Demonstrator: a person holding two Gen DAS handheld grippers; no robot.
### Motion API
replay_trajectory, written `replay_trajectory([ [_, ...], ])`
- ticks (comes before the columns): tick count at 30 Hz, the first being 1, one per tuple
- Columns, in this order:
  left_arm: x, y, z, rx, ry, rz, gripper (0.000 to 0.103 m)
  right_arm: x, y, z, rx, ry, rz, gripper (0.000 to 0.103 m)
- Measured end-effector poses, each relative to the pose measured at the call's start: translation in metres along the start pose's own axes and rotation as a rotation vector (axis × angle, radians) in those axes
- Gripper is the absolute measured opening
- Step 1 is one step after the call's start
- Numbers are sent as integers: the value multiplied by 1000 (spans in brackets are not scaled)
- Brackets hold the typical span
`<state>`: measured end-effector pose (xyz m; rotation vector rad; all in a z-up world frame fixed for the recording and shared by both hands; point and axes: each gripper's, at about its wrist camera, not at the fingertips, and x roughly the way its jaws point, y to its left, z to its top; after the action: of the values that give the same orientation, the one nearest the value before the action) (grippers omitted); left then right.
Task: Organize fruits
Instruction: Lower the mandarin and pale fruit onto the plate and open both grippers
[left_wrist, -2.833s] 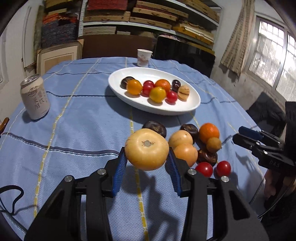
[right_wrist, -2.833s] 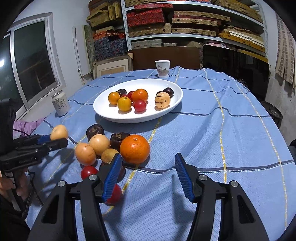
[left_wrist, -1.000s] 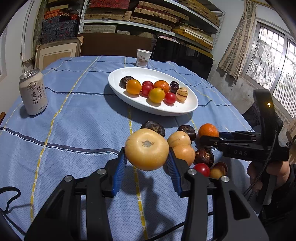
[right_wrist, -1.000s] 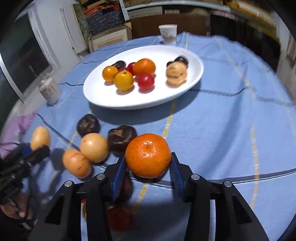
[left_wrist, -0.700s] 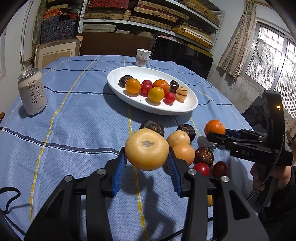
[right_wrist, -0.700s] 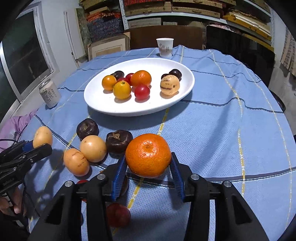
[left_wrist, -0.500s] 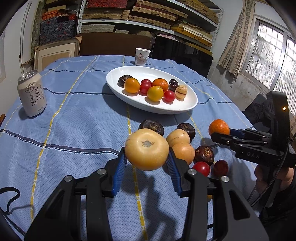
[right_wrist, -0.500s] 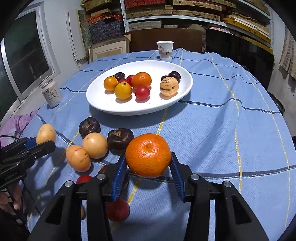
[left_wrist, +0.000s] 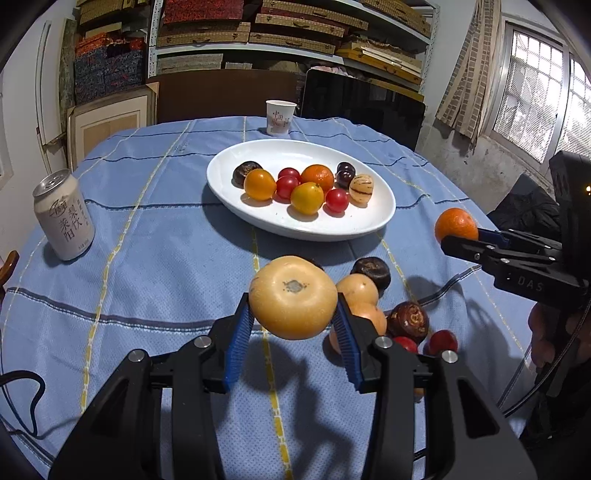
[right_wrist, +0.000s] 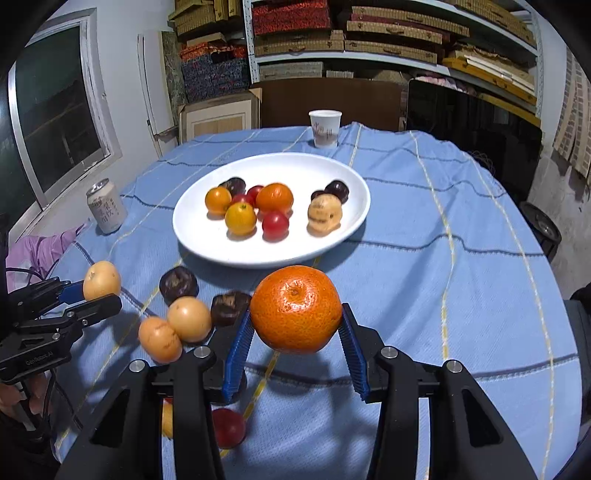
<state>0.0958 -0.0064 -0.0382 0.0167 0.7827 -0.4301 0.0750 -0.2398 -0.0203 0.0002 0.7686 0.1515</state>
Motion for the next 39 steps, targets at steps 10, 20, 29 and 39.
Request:
replay_trajectory([
  [10,11,3,61,20,-38,15,43,-7,-10,54,-20,-86,-9,47],
  [20,77,8,124,16,31,25,43,51,-14,131,-24,-82,-13,47],
  [29,94,10,120,0,53,35,68,101,3,145,-68,-17,12,48],
  [39,33,-2,91,21,-15,14,77,31,6,95,-94,-76,29,60],
])
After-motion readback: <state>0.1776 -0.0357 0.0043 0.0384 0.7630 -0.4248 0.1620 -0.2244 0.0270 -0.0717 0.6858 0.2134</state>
